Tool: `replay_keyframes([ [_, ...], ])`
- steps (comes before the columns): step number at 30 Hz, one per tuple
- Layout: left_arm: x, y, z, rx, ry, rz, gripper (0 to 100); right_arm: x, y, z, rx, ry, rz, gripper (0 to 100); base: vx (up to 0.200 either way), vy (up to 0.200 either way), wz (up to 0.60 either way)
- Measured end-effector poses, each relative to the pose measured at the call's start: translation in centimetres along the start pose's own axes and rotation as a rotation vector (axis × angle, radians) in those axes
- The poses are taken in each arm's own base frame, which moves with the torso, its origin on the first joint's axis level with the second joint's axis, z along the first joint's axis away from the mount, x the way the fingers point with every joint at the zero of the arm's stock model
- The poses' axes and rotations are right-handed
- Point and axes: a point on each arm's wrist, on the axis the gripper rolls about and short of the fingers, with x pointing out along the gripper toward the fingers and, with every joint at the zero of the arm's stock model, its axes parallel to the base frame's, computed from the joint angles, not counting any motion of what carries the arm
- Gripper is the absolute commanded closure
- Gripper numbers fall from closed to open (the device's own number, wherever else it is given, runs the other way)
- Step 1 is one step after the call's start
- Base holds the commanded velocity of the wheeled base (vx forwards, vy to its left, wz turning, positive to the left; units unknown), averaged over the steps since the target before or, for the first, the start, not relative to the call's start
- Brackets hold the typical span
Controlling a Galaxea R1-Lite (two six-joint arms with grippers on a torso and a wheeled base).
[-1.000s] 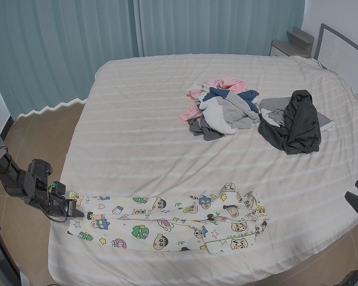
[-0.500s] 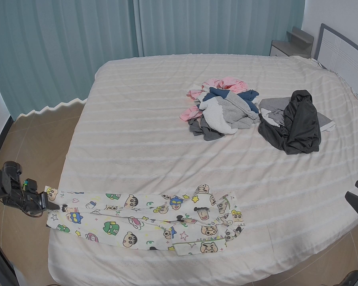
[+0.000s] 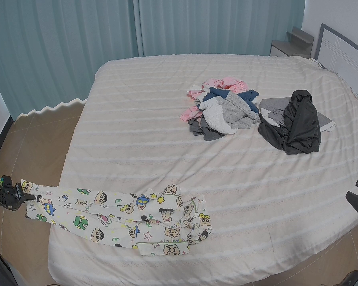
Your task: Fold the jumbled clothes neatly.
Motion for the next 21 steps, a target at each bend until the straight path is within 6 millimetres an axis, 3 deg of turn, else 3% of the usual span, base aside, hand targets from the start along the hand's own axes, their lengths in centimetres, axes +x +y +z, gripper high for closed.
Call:
replay_keyframes([
  [4,-0.7,-1.3,-0.1,-0.023,0.024,-0.041,100,-0.1,0.0,0.0,0.0,-0.003,0.004,0,0.0,0.0,0.0],
  [8,-0.8,-4.2,-0.5,0.008,0.077,-0.081,100,-0.1,0.0,0.1,-0.001,-0.007,0.007,0,0.0,0.0,0.0],
  [21,-0.2,-17.4,-4.1,0.185,0.205,-0.059,100,-0.3,0.1,0.2,-0.002,-0.018,0.015,0,0.0,0.0,0.0],
])
